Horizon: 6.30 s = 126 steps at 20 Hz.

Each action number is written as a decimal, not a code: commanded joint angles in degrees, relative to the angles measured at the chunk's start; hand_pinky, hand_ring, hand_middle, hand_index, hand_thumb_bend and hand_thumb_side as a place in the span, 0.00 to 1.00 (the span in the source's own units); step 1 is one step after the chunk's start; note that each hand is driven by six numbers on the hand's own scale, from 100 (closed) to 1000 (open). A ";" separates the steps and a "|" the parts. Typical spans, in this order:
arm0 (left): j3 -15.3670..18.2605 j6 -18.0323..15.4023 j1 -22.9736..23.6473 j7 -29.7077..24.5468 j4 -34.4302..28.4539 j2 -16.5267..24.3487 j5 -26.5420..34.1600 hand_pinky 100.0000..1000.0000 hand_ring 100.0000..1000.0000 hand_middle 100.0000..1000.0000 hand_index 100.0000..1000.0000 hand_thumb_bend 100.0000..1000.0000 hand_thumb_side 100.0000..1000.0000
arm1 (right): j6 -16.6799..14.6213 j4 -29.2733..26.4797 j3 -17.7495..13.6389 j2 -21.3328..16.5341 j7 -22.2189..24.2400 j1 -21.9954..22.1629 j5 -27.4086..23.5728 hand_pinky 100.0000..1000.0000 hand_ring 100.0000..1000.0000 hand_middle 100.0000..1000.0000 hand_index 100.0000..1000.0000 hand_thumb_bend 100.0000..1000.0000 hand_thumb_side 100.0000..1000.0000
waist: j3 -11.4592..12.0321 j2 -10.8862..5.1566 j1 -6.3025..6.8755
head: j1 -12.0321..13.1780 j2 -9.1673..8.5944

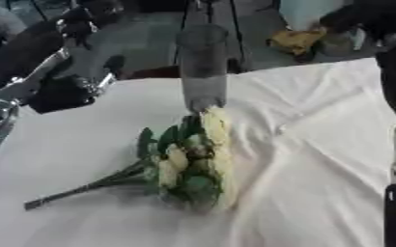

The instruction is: Arrange flowers into the vase.

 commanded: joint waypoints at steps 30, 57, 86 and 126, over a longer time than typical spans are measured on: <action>-7.35 -0.06 1.31 -27.31 7.46 8.40 -3.20 0.87 0.94 0.98 1.00 0.50 0.92 | 0.38 -1.05 0.12 -0.42 0.76 -1.08 -0.62 0.71 0.68 0.56 0.80 0.12 1.00 | -0.44 -0.06 0.16 | -0.22 -1.47; -10.95 4.62 0.48 -33.63 2.48 4.11 -11.92 0.78 0.82 0.83 0.91 0.25 0.71 | 0.53 -1.05 0.08 -0.35 0.46 -1.22 -1.30 0.71 0.68 0.55 0.80 0.11 1.00 | -0.99 0.55 0.21 | 0.13 -2.44; -12.02 3.51 2.46 -29.69 12.55 1.05 -15.26 0.80 0.86 0.93 1.00 0.20 0.73 | 0.84 -1.05 -0.08 -0.47 0.92 -1.11 -2.12 0.71 0.68 0.55 0.80 0.12 1.00 | -1.00 1.21 0.12 | 0.54 -3.08; -12.60 2.79 2.03 -23.01 22.97 -4.69 -21.32 0.46 0.50 0.54 0.64 0.00 0.56 | 1.12 -1.05 -0.63 -0.81 0.85 -1.38 -3.20 0.71 0.68 0.54 0.80 0.12 1.00 | -1.66 2.31 -0.16 | 1.20 -4.18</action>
